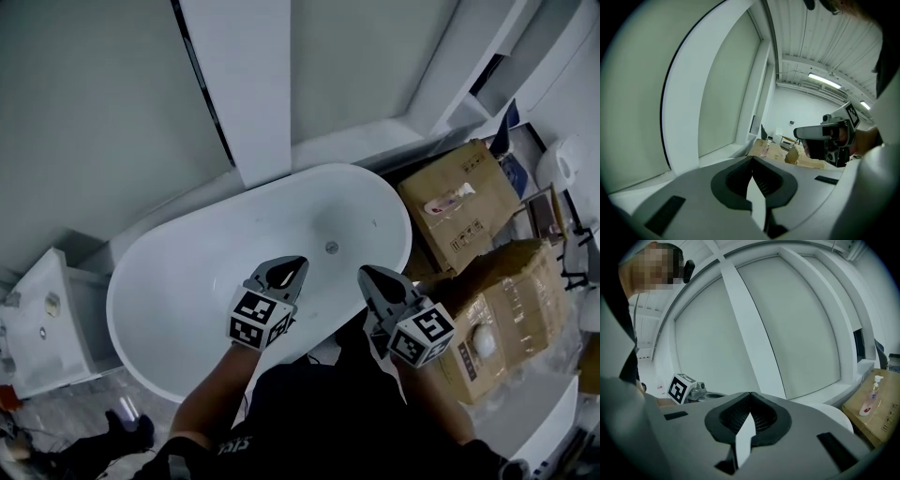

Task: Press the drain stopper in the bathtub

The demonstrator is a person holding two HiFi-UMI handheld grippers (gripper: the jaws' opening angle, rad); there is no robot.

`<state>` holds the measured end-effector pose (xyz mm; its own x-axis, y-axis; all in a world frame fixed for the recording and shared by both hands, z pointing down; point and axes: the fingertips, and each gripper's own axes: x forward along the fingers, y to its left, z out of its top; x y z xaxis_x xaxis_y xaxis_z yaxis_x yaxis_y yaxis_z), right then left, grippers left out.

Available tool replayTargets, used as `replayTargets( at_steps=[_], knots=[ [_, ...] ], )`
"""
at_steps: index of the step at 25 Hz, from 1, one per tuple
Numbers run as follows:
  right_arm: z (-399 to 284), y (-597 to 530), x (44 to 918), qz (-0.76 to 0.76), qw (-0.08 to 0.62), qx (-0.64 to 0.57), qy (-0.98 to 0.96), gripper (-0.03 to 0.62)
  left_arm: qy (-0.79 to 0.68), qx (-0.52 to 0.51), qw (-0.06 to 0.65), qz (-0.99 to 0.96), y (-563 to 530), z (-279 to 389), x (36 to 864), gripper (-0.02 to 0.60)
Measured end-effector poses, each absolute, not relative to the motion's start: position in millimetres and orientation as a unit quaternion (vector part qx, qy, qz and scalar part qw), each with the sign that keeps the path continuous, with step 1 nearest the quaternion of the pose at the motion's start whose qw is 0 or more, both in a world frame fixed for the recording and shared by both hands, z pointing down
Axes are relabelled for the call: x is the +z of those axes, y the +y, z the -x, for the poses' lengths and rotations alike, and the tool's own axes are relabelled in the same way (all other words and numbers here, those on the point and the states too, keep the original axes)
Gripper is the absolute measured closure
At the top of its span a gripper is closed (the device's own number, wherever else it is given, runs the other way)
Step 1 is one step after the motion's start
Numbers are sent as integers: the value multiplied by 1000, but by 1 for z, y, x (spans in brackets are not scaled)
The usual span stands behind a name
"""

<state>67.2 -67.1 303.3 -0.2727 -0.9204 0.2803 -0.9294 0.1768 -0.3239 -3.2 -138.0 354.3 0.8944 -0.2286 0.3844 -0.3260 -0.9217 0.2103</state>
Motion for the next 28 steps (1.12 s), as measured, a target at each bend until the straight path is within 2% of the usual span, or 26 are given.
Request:
replayTargets(
  at_steps=[6, 12, 16, 21, 28],
  knots=[
    [-128, -79, 315, -567, 3, 226, -792, 580, -186, 193, 138, -954, -148, -46, 358, 571],
    [-218, -83, 323, -525, 36, 222, -821, 580, -234, 194, 155, -940, -146, -125, 358, 571],
    [-250, -85, 340, -506, 54, 246, -825, 580, -259, 193, 155, -934, -140, -148, 354, 571],
    [-240, -101, 353, -477, 50, 264, -837, 580, -288, 209, 157, -921, -135, -138, 369, 571],
    [-177, -121, 355, -437, 91, 262, -856, 580, -301, 196, 177, -916, -137, -93, 378, 571]
  ],
)
